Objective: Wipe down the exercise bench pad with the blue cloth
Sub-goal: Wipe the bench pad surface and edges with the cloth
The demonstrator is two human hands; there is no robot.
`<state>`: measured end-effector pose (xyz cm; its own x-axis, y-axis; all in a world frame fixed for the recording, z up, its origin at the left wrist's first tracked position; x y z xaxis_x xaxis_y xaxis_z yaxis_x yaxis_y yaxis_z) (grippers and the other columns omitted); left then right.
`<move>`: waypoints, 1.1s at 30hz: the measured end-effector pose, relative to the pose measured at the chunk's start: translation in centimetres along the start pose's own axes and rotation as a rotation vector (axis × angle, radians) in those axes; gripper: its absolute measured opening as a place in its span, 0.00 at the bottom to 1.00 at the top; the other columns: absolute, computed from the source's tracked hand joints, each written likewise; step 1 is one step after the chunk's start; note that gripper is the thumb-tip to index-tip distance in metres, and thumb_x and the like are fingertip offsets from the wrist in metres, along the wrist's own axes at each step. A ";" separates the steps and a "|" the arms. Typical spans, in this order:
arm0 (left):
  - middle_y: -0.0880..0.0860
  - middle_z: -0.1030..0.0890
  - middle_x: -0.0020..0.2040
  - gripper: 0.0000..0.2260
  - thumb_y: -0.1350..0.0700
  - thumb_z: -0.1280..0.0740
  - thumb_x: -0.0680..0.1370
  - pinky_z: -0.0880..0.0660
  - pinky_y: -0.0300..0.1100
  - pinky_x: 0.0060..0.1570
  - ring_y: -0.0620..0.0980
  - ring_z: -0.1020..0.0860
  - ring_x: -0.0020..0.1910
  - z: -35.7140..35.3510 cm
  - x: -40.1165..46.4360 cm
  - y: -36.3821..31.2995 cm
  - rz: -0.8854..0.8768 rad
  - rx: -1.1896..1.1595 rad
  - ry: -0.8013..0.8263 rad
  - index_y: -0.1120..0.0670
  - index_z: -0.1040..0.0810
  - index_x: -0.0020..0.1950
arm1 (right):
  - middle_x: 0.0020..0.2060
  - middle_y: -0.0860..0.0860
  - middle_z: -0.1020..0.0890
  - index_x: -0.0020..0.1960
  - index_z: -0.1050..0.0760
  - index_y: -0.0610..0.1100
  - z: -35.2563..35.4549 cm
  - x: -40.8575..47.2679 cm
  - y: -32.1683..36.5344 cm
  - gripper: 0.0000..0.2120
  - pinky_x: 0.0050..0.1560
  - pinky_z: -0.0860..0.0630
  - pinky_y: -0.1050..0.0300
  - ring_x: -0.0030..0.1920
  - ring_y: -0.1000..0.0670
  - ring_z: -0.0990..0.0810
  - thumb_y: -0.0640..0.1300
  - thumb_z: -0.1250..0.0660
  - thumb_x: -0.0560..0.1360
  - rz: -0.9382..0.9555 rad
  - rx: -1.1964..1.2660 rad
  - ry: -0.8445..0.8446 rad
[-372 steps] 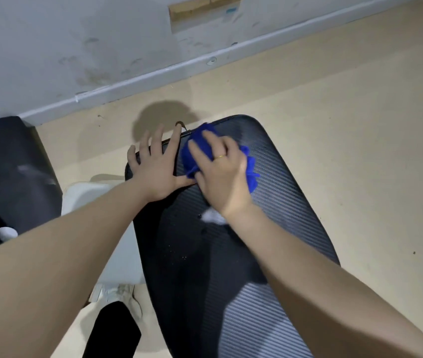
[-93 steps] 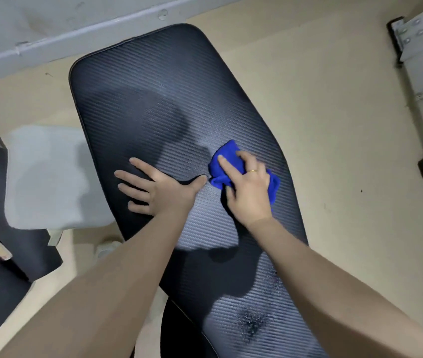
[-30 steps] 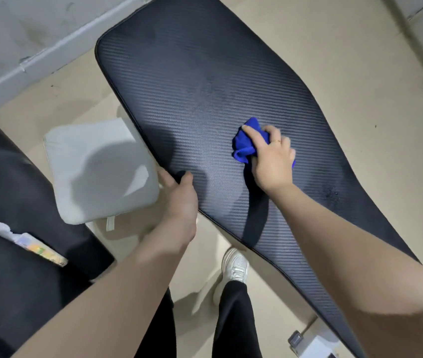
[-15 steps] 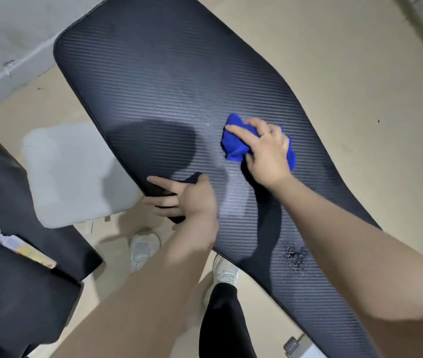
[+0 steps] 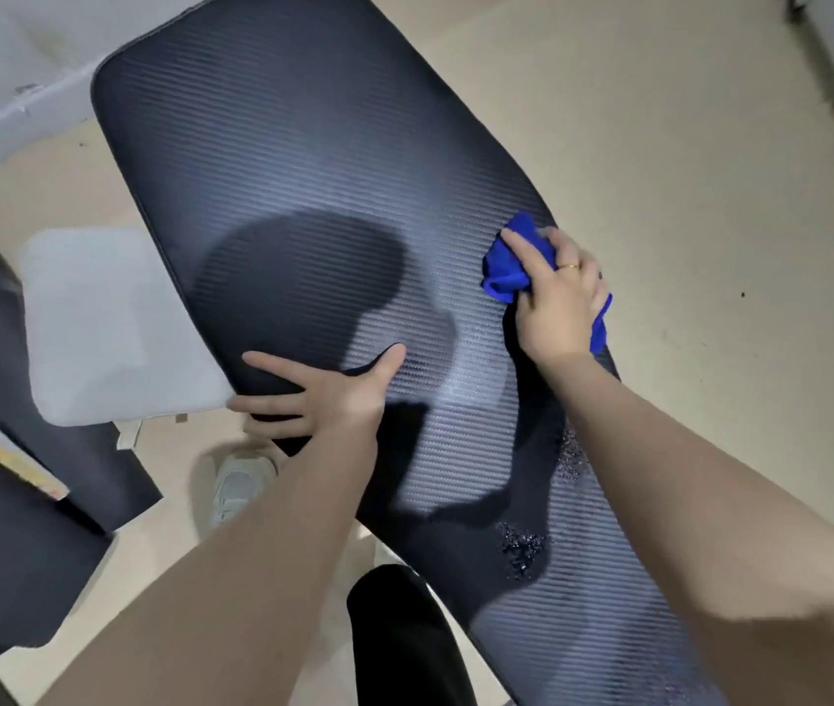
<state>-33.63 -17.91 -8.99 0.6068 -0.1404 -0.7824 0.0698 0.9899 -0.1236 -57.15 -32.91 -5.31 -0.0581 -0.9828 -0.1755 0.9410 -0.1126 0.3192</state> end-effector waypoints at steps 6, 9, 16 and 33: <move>0.62 0.72 0.74 0.64 0.32 0.27 0.60 0.60 0.66 0.69 0.63 0.67 0.75 0.0 -0.2 -0.2 0.020 0.014 -0.005 0.48 0.73 0.73 | 0.68 0.47 0.34 0.66 0.31 0.57 0.9 1.4 -0.5 0.30 0.64 0.42 0.45 0.61 0.39 0.34 0.34 0.41 0.69 0.011 -0.017 -0.011; 0.62 0.73 0.74 0.63 0.32 0.27 0.61 0.60 0.64 0.70 0.63 0.66 0.75 0.1 -0.3 -0.4 0.032 0.060 0.028 0.49 0.75 0.73 | 0.67 0.47 0.32 0.65 0.29 0.56 -0.4 -2.9 0.4 0.30 0.64 0.42 0.43 0.61 0.40 0.34 0.32 0.38 0.67 0.068 0.002 0.032; 0.61 0.73 0.74 0.64 0.31 0.28 0.60 0.59 0.63 0.71 0.63 0.66 0.75 -0.1 0.0 -0.2 0.057 0.086 0.024 0.49 0.76 0.72 | 0.69 0.48 0.35 0.67 0.32 0.57 0.8 3.1 -1.4 0.31 0.65 0.45 0.47 0.62 0.40 0.36 0.32 0.42 0.70 -0.054 0.045 0.006; 0.62 0.70 0.75 0.64 0.34 0.26 0.59 0.58 0.65 0.70 0.63 0.65 0.75 -0.3 0.2 0.0 0.009 -0.037 -0.051 0.49 0.71 0.75 | 0.70 0.50 0.35 0.66 0.31 0.57 -1.9 -2.5 5.4 0.30 0.58 0.40 0.47 0.59 0.41 0.35 0.33 0.40 0.68 -0.030 0.030 0.002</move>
<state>-33.77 -17.93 -9.32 0.6468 -0.1292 -0.7516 0.0349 0.9895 -0.1400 -51.34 -30.82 -4.92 -0.0855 -0.9786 -0.1873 0.9282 -0.1465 0.3419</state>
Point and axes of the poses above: each hand's wrist, its own x-axis towards the middle knuckle, its own z-axis out of the back of the hand, y = z × x, the point moved 10 cm from there along x, towards the middle knuckle
